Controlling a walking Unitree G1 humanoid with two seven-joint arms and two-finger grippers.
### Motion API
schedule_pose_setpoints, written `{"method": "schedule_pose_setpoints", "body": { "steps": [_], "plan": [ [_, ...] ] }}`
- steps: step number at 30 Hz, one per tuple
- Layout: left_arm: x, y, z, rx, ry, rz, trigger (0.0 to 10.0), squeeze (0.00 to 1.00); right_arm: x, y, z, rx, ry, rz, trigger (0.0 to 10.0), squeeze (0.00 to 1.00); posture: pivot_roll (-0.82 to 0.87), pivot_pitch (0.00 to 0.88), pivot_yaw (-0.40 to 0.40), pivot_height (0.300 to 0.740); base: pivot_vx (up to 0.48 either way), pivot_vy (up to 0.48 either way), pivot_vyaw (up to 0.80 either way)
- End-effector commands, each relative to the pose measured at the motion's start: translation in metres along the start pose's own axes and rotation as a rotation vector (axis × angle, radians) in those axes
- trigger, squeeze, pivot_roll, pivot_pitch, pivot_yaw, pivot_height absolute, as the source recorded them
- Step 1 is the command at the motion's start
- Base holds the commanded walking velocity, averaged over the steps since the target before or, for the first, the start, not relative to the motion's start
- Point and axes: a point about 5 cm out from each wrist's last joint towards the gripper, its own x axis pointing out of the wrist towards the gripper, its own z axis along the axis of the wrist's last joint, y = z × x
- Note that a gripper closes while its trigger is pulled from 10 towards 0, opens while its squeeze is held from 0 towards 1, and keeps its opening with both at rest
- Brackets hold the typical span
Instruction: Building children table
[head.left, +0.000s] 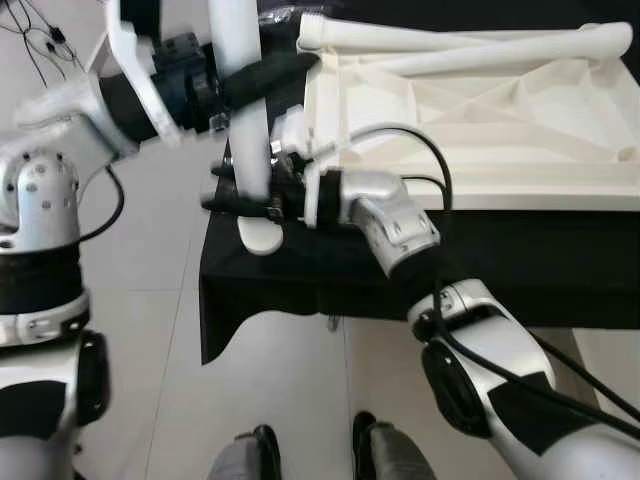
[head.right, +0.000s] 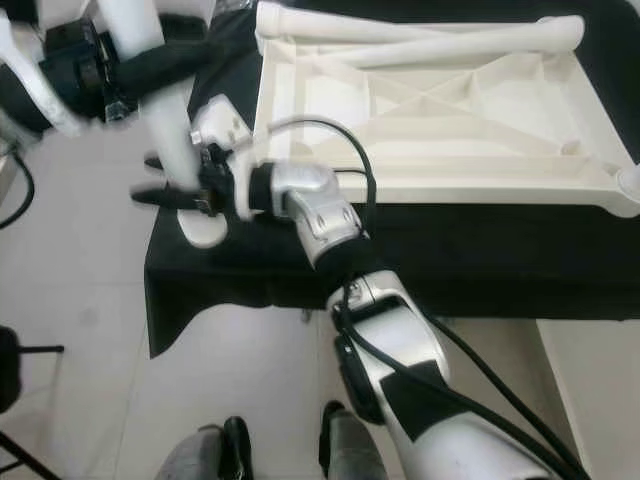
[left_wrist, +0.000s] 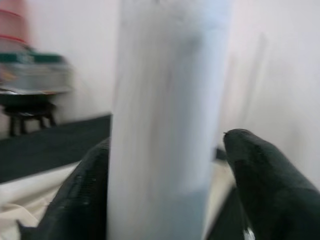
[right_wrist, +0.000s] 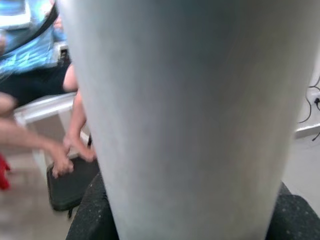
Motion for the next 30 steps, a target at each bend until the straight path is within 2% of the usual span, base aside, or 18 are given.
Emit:
{"method": "schedule_pose_setpoints", "body": {
  "steps": [1,2,3,5,7,8,9,10,11,12,13,14,15,16,18,24,25,30],
  "plan": [
    [-0.007,-0.004,0.013,-0.002,-0.059,0.021,10.0,1.0,0.003,-0.003,0.007,0.097,-0.086,-0.053,0.0,0.0,0.02,0.3,-0.015,0.74,0.0,0.0,0.0],
    [-0.021,-0.002,0.019,0.013,-0.078,0.097,10.0,1.0,0.003,-0.007,0.013,0.104,-0.128,-0.082,0.0,0.0,0.03,0.304,-0.019,0.74,0.0,0.0,0.0],
    [-0.021,-0.002,0.019,0.013,-0.078,0.097,10.0,1.0,0.003,-0.007,0.013,0.104,-0.128,-0.082,0.0,0.0,0.03,0.304,-0.019,0.74,0.0,0.0,0.0],
    [-0.032,-0.001,0.023,0.02,-0.094,0.157,10.0,1.0,0.002,-0.01,0.017,0.1,-0.15,-0.116,0.0,0.0,0.04,0.306,-0.025,0.74,0.0,0.0,0.0],
    [-0.057,-0.009,0.019,0.065,-0.075,0.287,10.0,1.0,0.0,-0.019,0.018,0.064,-0.144,-0.24,0.0,0.0,0.05,0.312,-0.032,0.74,0.0,0.0,0.0],
    [-0.073,-0.014,0.01,0.078,-0.036,0.366,10.0,1.0,-0.002,-0.023,0.018,0.042,-0.134,-0.3,0.0,0.0,0.06,0.323,-0.04,0.74,0.0,0.0,0.0],
    [-0.073,-0.014,0.01,0.078,-0.036,0.366,10.0,1.0,-0.002,-0.023,0.018,0.042,-0.134,-0.3,0.0,0.0,0.06,0.323,-0.04,0.74,0.0,0.0,0.0],
    [-0.088,-0.02,-0.002,0.092,0.023,0.447,10.0,1.0,-0.005,-0.028,0.02,0.009,-0.131,-0.355,0.0,0.0,0.08,0.334,-0.047,0.74,0.0,0.0,0.0],
    [-0.088,-0.02,-0.002,0.092,0.023,0.447,10.0,1.0,-0.005,-0.028,0.02,0.009,-0.131,-0.355,0.0,0.0,0.08,0.334,-0.047,0.74,0.0,0.0,0.0],
    [-0.106,-0.027,-0.021,0.098,0.112,0.544,10.0,1.0,-0.008,-0.031,0.02,-0.014,-0.131,-0.379,0.0,0.0,0.09,0.346,-0.05,0.74,0.0,0.0,0.0],
    [-0.106,-0.027,-0.021,0.098,0.112,0.544,10.0,1.0,-0.008,-0.031,0.02,-0.014,-0.131,-0.379,0.0,0.0,0.09,0.346,-0.05,0.74,0.0,0.0,0.0],
    [-0.127,-0.041,-0.046,0.078,0.215,0.636,10.0,0.0,-0.013,-0.032,0.02,-0.035,-0.14,-0.376,0.0,0.0,0.1,0.358,-0.051,0.74,0.0,0.0,0.0],
    [-0.127,-0.041,-0.046,0.078,0.215,0.636,10.0,0.0,-0.013,-0.032,0.02,-0.035,-0.14,-0.376,0.0,0.0,0.1,0.358,-0.051,0.74,0.0,0.0,0.0],
    [-0.146,-0.059,-0.069,0.033,0.303,0.714,10.0,0.0,-0.017,-0.032,0.019,-0.063,-0.149,-0.332,0.0,0.0,0.1,0.368,-0.049,0.74,0.0,0.0,0.0],
    [-0.165,-0.085,-0.089,-0.04,0.392,0.781,10.0,0.0,-0.021,-0.029,0.018,-0.085,-0.162,-0.246,0.0,0.0,0.11,0.38,-0.048,0.74,0.0,0.0,0.0],
    [-0.172,-0.109,-0.099,-0.074,0.488,0.782,10.0,0.0,-0.025,-0.024,0.016,-0.095,-0.168,-0.136,0.0,0.0,0.11,0.389,-0.046,0.74,0.0,0.0,0.0],
    [-0.175,-0.115,-0.1,-0.091,0.47,0.834,10.0,0.0,-0.033,-0.023,0.011,-0.11,-0.137,-0.066,10.0,0.0,0.11,0.398,-0.036,0.74,0.0,0.0,0.0],
    [-0.176,-0.12,-0.102,-0.099,0.452,0.881,10.0,0.0,-0.047,-0.022,0.001,-0.139,-0.052,0.031,10.0,0.0,0.1,0.389,-0.032,0.74,0.0,0.0,0.0]
  ]
}}
